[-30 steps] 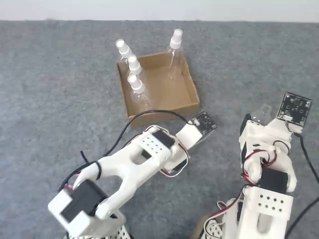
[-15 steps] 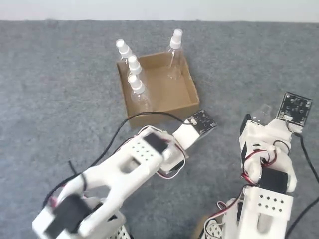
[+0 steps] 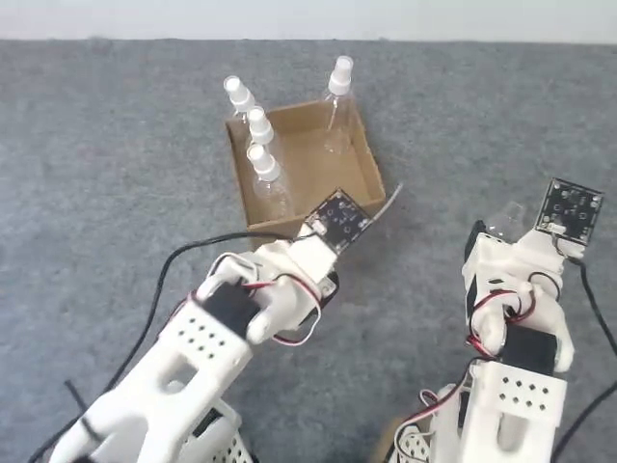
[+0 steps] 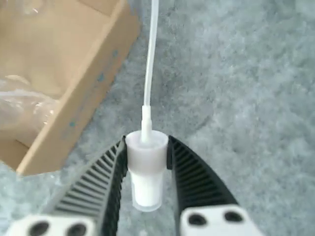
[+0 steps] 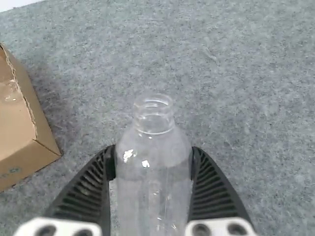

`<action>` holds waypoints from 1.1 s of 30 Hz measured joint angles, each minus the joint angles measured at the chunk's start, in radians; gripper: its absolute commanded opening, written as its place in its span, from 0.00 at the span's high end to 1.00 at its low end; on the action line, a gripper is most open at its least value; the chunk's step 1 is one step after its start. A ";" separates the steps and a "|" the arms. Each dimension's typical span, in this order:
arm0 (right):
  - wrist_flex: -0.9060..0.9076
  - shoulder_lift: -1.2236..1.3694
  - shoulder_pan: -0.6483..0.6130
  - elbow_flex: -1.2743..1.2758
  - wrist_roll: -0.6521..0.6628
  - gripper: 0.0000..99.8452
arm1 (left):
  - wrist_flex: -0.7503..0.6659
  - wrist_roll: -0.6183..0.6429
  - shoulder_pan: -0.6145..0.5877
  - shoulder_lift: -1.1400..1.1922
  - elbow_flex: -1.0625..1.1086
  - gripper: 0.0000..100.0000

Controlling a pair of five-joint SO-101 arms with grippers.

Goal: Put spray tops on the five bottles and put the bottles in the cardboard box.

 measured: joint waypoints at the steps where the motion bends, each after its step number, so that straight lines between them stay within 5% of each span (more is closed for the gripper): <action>1: 0.000 0.000 0.000 0.000 0.000 0.98 | 0.006 0.000 -0.003 -0.031 0.005 0.99; 7: 0.000 0.000 0.000 0.000 0.000 0.98 | 0.098 0.002 -0.028 -0.244 0.006 0.99; 19: -0.060 0.000 0.000 0.044 0.000 0.98 | 0.186 0.110 -0.285 -0.643 0.006 0.99; 33: -0.060 0.000 0.000 0.044 0.000 0.98 | 0.186 0.183 -0.601 -0.689 0.006 0.99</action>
